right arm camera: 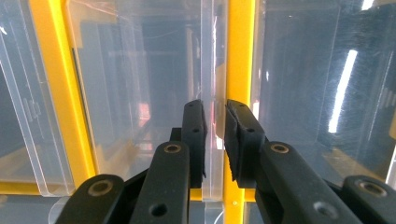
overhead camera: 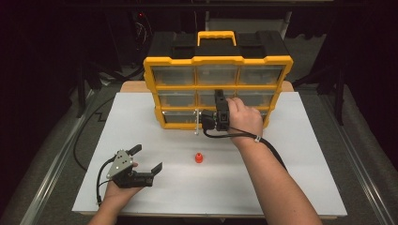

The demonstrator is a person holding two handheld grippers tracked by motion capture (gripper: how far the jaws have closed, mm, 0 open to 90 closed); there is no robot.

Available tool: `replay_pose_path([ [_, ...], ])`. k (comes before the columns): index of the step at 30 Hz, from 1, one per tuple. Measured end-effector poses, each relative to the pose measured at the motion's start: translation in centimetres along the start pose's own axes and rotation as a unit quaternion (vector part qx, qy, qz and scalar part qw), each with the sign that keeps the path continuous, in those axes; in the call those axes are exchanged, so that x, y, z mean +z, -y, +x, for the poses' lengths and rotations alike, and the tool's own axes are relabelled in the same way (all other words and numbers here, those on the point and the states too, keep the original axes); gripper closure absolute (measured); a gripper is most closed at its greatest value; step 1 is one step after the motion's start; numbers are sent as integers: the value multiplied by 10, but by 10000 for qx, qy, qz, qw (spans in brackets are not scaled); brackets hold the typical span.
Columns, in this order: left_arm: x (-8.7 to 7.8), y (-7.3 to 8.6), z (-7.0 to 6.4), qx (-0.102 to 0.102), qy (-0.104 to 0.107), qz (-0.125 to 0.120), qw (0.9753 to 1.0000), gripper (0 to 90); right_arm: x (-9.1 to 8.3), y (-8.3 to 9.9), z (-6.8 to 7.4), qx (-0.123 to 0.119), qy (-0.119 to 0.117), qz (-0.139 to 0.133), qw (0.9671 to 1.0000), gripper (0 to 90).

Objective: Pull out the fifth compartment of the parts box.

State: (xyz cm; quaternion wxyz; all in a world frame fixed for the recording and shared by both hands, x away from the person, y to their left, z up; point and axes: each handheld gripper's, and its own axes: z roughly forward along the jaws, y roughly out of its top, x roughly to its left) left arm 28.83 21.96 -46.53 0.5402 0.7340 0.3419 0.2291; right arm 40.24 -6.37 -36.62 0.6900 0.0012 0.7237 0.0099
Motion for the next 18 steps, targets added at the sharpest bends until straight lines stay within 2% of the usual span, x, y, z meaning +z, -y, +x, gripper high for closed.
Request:
replay_pose_path([
  [9,0,0,0,-10,14,-11,10000,3,-9,2,1,-86,32,-67,9999,825],
  [10,0,0,0,-16,15,-14,10000,3,-11,2,2,-6,8,-51,10000,825],
  [18,1,0,2,-75,35,-38,10000,4,-24,4,2,-51,18,-109,9999,825],
])
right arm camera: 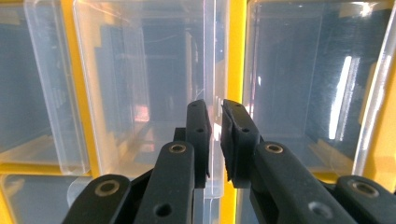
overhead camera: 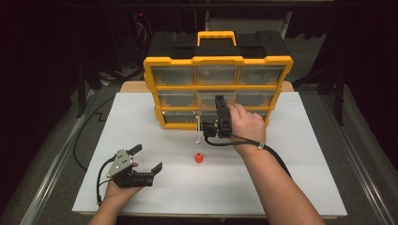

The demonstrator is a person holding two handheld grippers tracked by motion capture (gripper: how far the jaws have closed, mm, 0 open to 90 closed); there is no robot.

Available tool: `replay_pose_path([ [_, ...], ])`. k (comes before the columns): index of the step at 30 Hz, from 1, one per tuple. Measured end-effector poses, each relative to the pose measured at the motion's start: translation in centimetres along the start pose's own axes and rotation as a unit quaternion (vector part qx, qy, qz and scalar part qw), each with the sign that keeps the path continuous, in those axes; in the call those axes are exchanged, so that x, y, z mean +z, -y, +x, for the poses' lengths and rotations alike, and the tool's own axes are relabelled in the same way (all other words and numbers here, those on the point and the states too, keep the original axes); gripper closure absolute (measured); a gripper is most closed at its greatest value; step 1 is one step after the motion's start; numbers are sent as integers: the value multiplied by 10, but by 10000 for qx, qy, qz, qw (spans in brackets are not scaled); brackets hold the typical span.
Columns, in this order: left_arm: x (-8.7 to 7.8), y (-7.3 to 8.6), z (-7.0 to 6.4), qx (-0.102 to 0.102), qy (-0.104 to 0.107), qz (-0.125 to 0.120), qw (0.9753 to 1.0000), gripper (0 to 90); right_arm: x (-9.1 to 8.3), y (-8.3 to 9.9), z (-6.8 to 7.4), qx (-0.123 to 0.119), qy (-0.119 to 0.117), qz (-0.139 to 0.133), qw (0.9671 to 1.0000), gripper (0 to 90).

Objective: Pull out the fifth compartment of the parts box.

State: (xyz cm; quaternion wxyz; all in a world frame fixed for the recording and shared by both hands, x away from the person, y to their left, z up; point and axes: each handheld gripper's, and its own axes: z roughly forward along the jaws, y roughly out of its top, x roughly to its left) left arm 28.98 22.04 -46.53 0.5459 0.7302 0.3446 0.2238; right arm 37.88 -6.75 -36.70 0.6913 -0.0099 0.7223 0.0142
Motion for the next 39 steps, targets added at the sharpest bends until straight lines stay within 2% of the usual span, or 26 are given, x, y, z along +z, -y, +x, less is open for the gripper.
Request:
replay_pose_path([
  [11,0,0,0,-2,14,-6,10000,3,-24,2,0,49,-17,-74,10000,825],
  [16,0,0,0,10,3,10,10000,4,-26,2,0,36,-19,-60,10000,809],
  [25,1,0,0,12,-10,28,10000,4,-24,1,-5,35,-83,-61,9999,642],
  [30,0,0,0,32,-6,10,10000,3,-23,2,-4,35,-287,1,9996,560],
  [33,0,0,0,29,-4,8,10000,4,-22,3,-5,-17,-420,47,9991,574],
  [38,0,0,0,24,-5,2,10000,4,-19,6,-7,0,-424,93,9991,767],
  [39,0,0,0,31,1,9,10000,4,-20,5,-7,-8,-391,88,9992,773],
])
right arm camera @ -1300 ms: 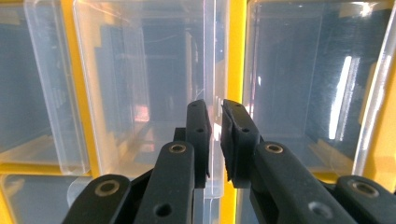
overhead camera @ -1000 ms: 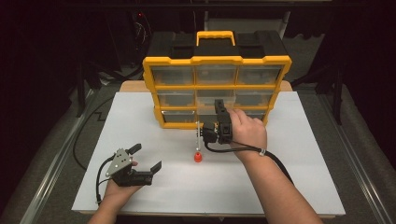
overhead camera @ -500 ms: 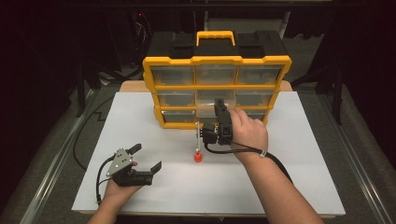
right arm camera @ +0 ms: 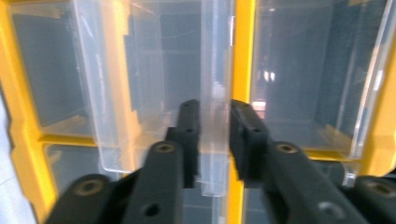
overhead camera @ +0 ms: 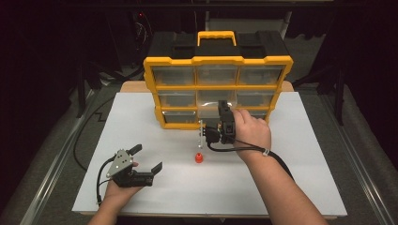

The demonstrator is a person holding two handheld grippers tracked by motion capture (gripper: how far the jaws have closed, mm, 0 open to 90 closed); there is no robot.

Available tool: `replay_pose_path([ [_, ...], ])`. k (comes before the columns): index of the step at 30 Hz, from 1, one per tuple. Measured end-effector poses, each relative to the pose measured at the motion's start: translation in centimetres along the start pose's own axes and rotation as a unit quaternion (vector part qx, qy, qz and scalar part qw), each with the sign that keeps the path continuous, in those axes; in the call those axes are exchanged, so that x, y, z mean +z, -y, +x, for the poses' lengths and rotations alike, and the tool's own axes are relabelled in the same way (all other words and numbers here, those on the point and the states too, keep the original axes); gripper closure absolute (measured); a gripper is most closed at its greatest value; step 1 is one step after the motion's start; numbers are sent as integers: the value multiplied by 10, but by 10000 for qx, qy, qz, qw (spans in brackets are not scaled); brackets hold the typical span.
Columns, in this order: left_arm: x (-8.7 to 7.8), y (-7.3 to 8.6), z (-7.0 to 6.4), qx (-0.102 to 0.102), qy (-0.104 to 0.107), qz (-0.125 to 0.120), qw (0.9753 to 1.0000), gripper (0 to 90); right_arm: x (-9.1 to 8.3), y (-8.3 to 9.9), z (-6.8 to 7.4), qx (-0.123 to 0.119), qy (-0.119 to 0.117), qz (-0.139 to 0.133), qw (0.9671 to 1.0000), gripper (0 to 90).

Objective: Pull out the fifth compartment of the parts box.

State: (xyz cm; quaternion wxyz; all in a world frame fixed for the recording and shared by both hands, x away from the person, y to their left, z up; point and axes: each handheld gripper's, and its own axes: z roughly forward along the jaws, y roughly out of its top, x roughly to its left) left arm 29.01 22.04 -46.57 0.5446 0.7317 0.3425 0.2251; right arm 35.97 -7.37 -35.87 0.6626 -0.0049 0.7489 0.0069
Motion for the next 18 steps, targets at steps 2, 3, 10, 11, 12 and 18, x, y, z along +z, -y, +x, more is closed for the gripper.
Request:
replay_pose_path([
  [2,0,0,0,6,11,9,10000,3,0,0,1,-58,35,-3,10000,779],
  [3,0,0,0,7,13,7,10000,3,-1,0,2,-46,42,3,10000,780],
  [10,1,0,0,14,13,36,10000,4,-16,-1,5,-42,83,-91,9999,785],
  [11,1,0,0,18,16,29,10000,4,-18,0,5,-65,89,-116,9999,785],
  [12,1,0,-1,22,17,23,10000,4,-21,1,6,-53,93,-144,9998,785],
  [18,1,0,0,12,6,23,10000,4,-29,5,7,-57,111,-171,9998,785],
])
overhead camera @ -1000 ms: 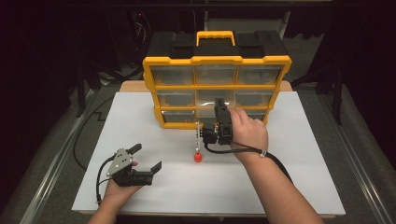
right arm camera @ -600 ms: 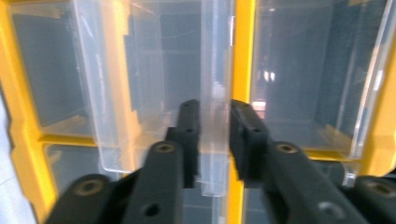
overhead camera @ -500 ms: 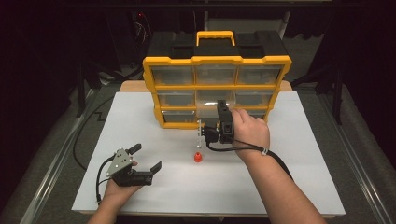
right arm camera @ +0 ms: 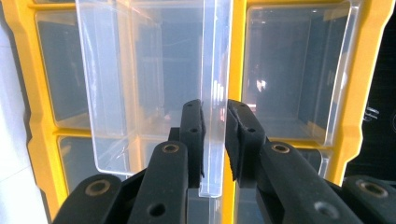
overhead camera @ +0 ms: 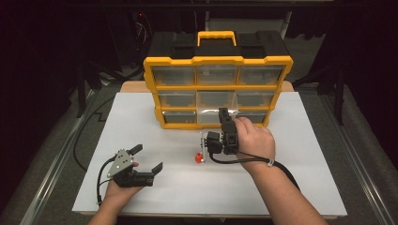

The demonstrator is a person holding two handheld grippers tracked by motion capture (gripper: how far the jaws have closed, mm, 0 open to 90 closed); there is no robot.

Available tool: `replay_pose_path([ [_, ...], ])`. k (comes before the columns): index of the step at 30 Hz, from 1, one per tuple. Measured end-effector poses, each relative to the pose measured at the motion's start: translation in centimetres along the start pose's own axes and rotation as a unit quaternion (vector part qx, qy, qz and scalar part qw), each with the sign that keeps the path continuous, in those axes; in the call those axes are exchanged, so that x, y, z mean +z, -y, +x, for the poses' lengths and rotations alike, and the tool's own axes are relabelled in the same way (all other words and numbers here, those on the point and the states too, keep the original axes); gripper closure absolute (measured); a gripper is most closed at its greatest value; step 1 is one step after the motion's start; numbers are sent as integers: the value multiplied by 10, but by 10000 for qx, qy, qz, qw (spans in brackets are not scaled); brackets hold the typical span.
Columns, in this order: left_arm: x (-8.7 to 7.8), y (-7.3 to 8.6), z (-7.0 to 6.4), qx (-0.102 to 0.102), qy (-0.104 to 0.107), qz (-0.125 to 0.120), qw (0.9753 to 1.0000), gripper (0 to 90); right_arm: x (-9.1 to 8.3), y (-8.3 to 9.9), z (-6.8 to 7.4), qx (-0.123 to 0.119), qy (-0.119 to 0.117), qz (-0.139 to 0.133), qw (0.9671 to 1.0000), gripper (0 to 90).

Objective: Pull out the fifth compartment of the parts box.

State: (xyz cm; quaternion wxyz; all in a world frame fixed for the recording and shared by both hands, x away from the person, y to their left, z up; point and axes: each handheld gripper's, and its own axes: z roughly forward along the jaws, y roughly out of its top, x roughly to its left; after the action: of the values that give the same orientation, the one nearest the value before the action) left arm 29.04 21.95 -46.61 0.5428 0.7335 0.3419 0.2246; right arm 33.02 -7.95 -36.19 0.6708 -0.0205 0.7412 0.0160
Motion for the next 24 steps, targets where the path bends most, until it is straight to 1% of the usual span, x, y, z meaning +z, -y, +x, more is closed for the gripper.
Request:
replay_pose_path([
  [6,-1,0,0,-1,10,9,10000,4,-9,1,0,2,29,-54,10000,787],
  [15,-2,0,1,-14,4,-24,10000,4,-17,1,3,-33,66,-91,9999,786],
  [18,-2,0,1,10,18,-8,10000,4,-19,1,3,-54,70,-110,9999,786],
  [24,-2,0,1,-6,15,-18,10000,4,-25,0,4,-17,74,-136,9999,786],
])
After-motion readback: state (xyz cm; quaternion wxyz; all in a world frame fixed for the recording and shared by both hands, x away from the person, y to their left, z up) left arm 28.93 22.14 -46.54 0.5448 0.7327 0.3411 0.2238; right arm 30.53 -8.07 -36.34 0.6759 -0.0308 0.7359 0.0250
